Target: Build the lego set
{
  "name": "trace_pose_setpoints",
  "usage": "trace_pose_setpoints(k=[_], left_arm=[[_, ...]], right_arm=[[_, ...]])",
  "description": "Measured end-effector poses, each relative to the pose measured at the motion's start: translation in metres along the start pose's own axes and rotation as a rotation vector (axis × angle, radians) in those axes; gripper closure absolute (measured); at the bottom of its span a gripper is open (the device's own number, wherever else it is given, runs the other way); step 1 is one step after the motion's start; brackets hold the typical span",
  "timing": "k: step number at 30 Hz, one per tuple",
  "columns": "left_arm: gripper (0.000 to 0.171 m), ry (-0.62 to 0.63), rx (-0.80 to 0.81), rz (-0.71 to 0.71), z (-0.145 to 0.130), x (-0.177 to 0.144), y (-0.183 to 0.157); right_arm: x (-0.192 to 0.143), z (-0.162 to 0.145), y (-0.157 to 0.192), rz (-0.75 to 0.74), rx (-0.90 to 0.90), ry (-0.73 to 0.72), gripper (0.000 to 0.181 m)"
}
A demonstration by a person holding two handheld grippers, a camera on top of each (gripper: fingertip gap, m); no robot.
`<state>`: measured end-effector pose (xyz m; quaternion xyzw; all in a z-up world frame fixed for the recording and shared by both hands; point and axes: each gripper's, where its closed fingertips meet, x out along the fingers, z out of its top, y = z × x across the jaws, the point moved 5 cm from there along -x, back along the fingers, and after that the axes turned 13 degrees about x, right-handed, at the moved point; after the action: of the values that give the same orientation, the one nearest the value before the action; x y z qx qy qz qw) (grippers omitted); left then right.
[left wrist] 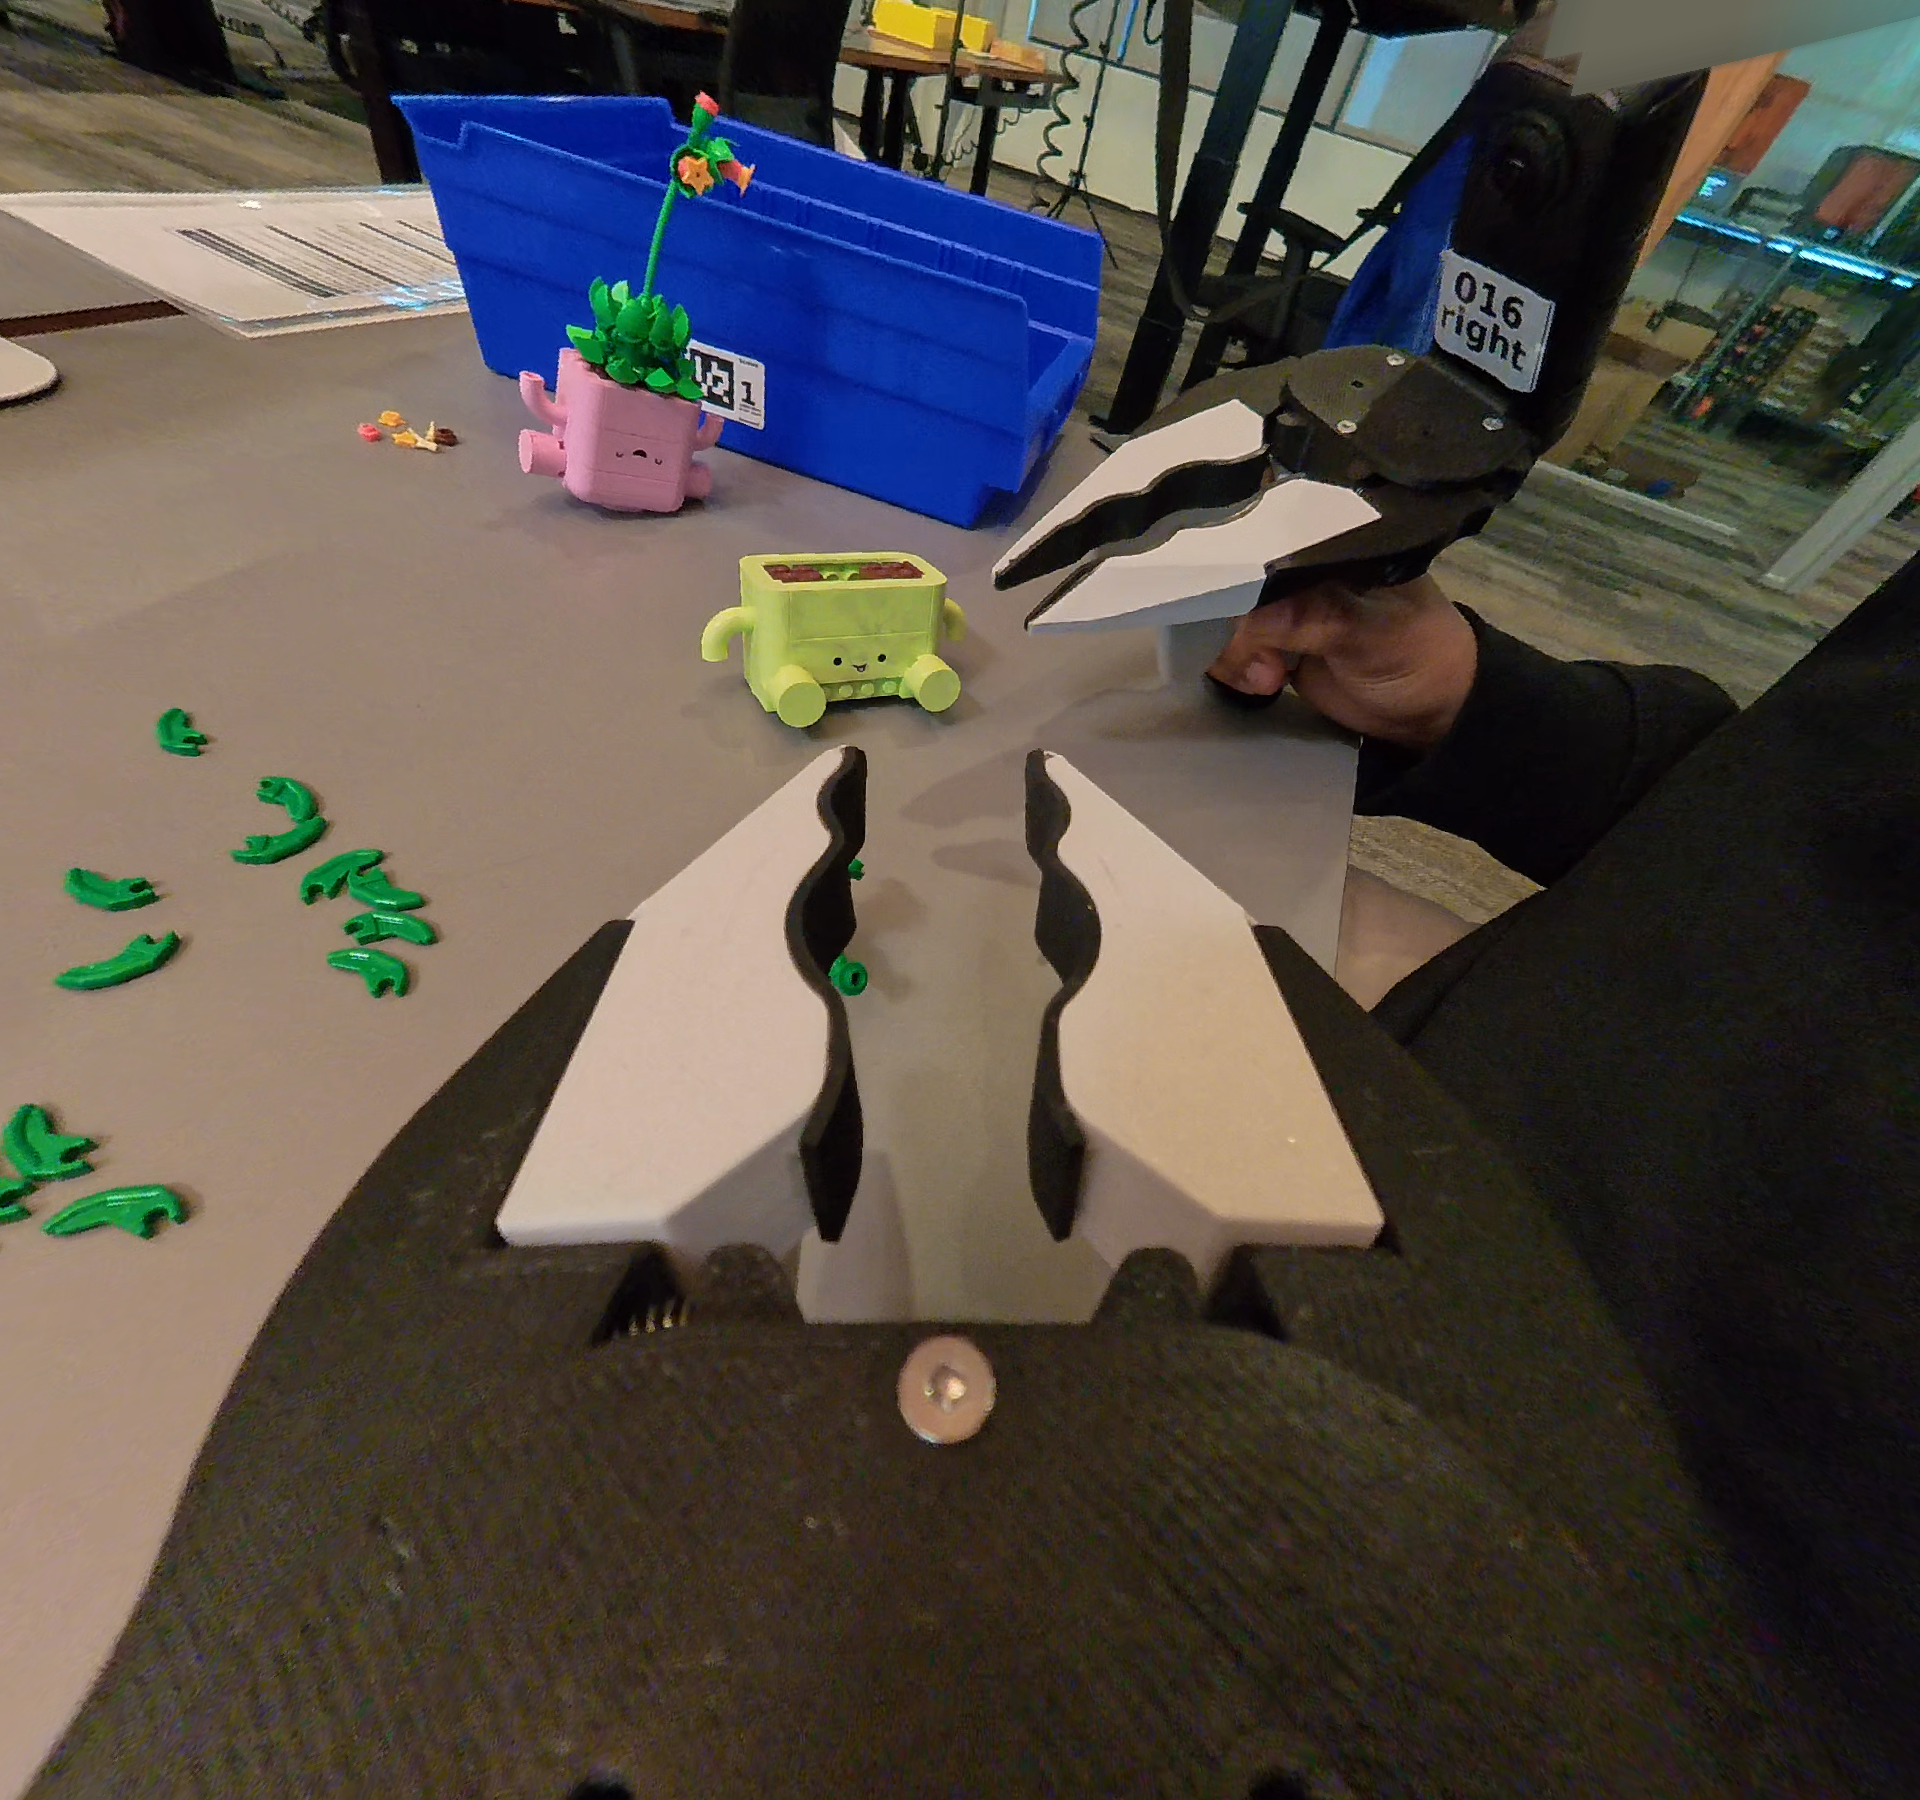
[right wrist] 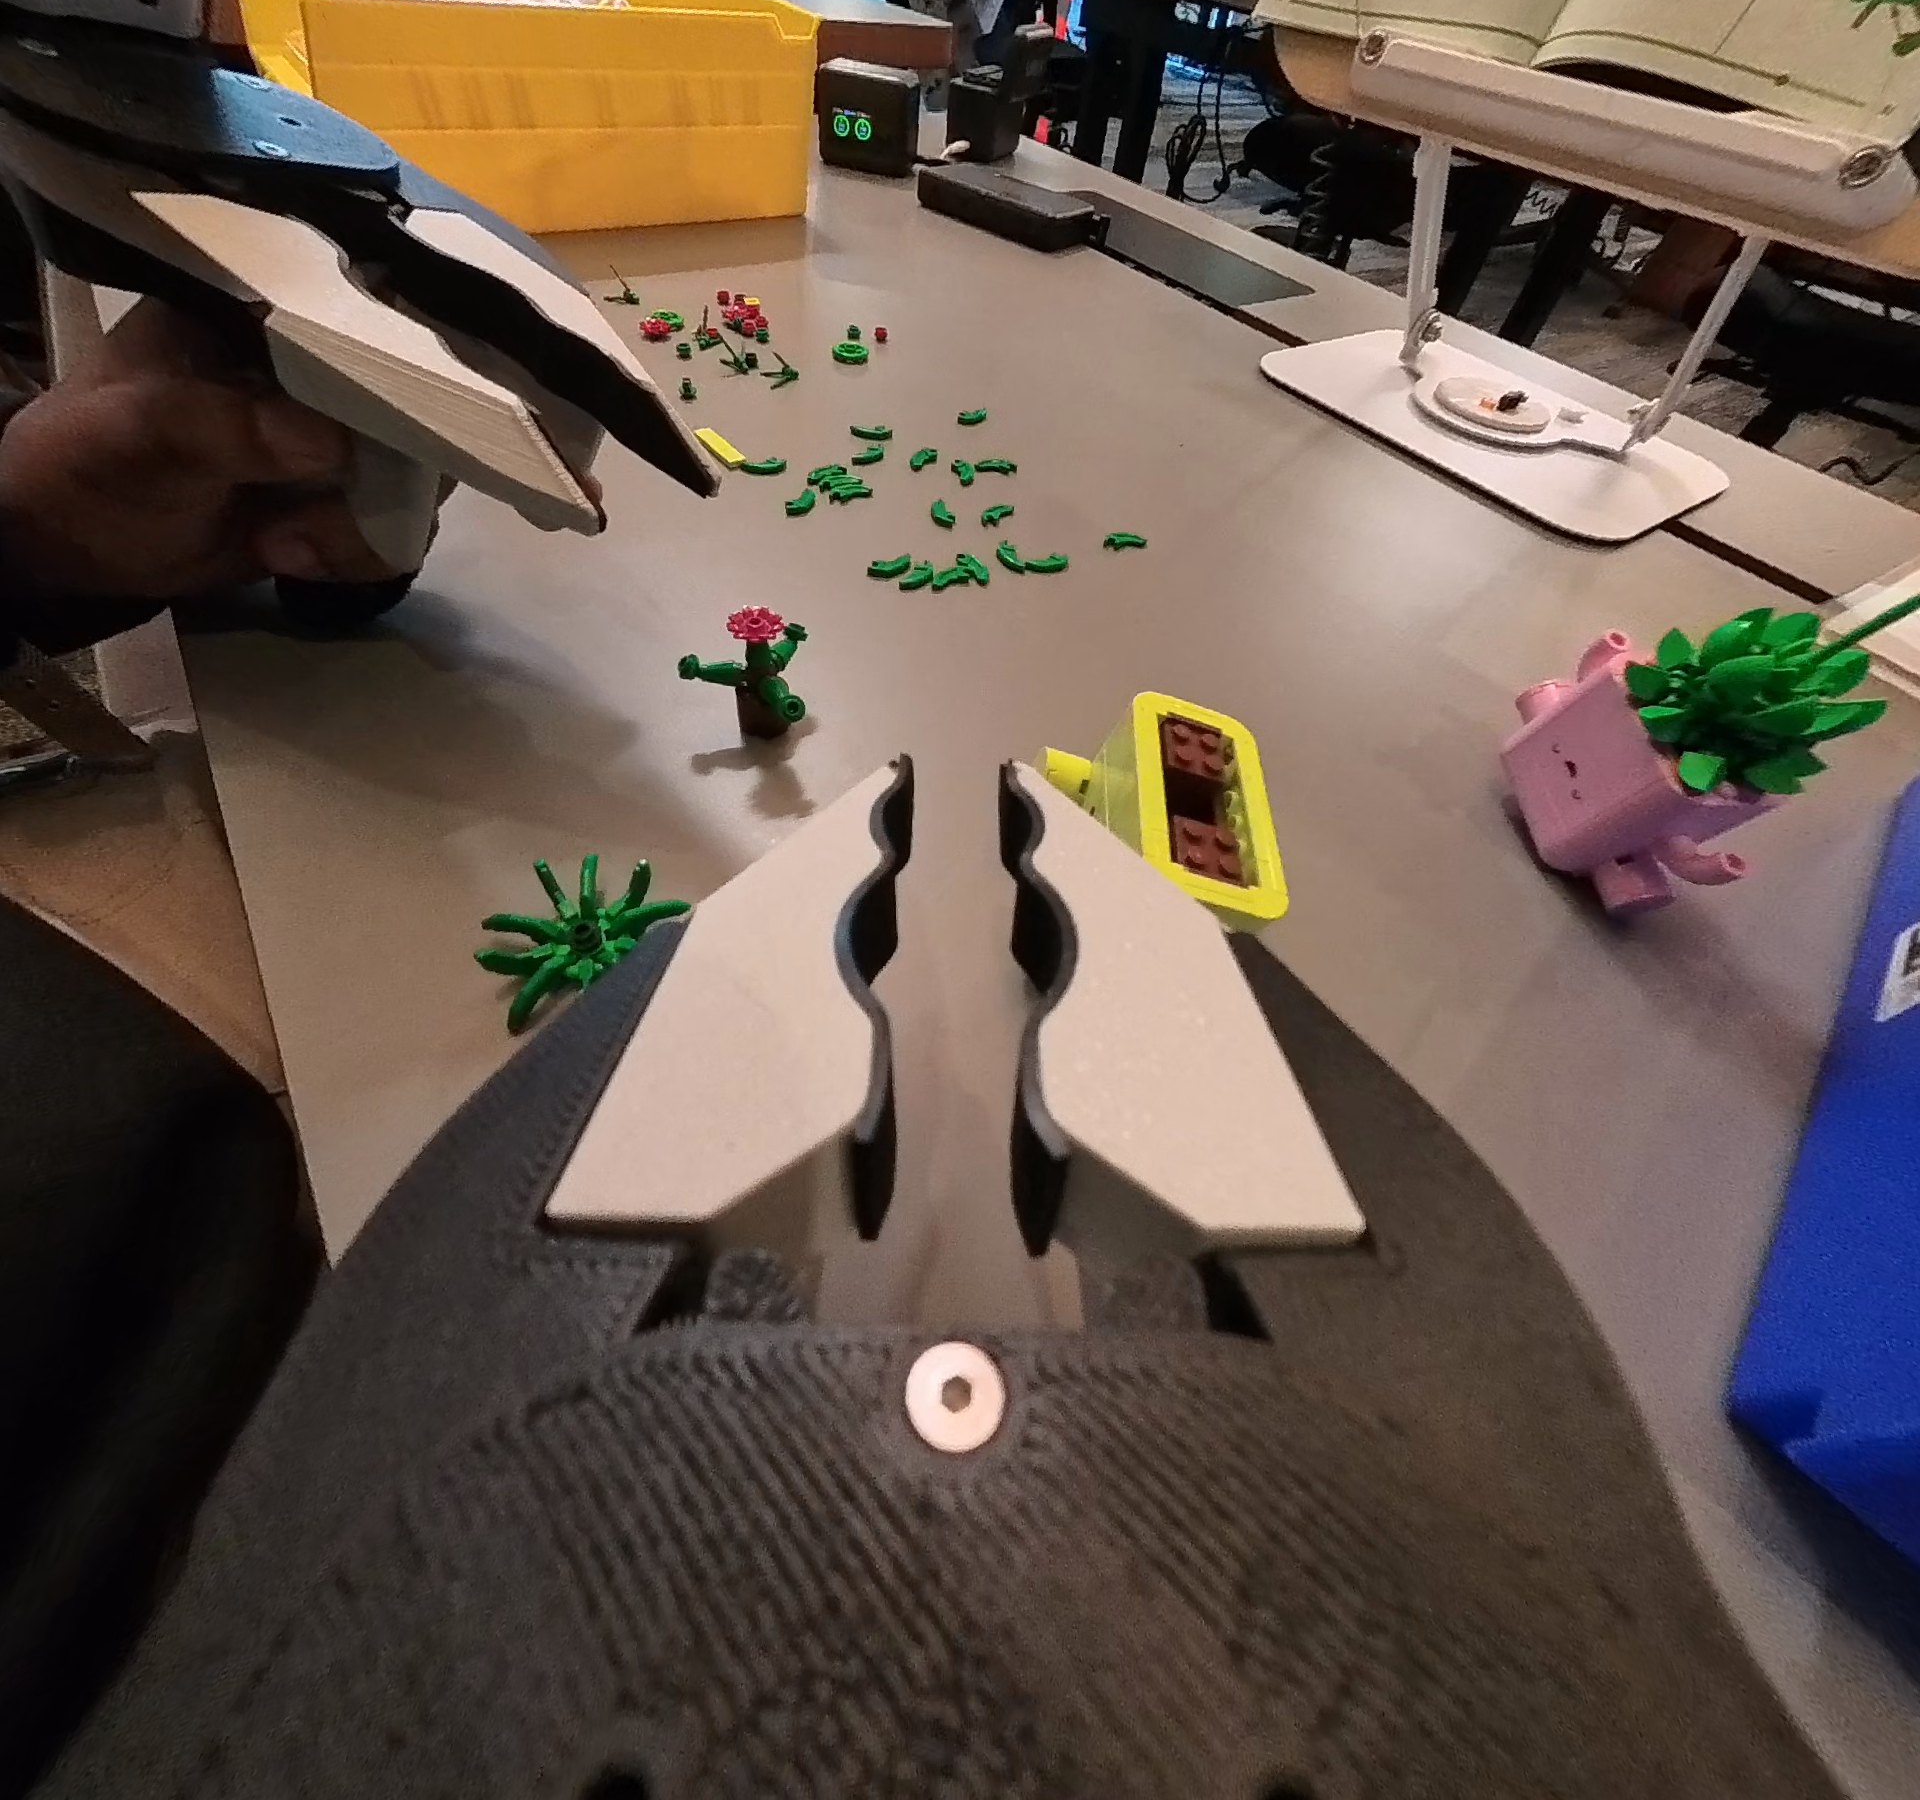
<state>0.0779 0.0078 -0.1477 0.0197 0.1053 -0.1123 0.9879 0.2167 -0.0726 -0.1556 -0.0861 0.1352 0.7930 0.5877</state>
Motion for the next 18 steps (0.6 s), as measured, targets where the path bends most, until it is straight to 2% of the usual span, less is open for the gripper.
trace_pose_setpoints(k=[8, 18], left_arm=[[0.142, -0.056, -0.035, 0.019, 0.004, -0.002, 0.005], [0.142, -0.179, -0.08, 0.018, 0.011, -0.005, 0.014]], right_arm=[[0.002, 0.0, -0.003, 0.025, 0.044, 0.017, 0.167], [0.007, 0.01, -0.014, 0.034, 0.072, -0.056, 0.17]])
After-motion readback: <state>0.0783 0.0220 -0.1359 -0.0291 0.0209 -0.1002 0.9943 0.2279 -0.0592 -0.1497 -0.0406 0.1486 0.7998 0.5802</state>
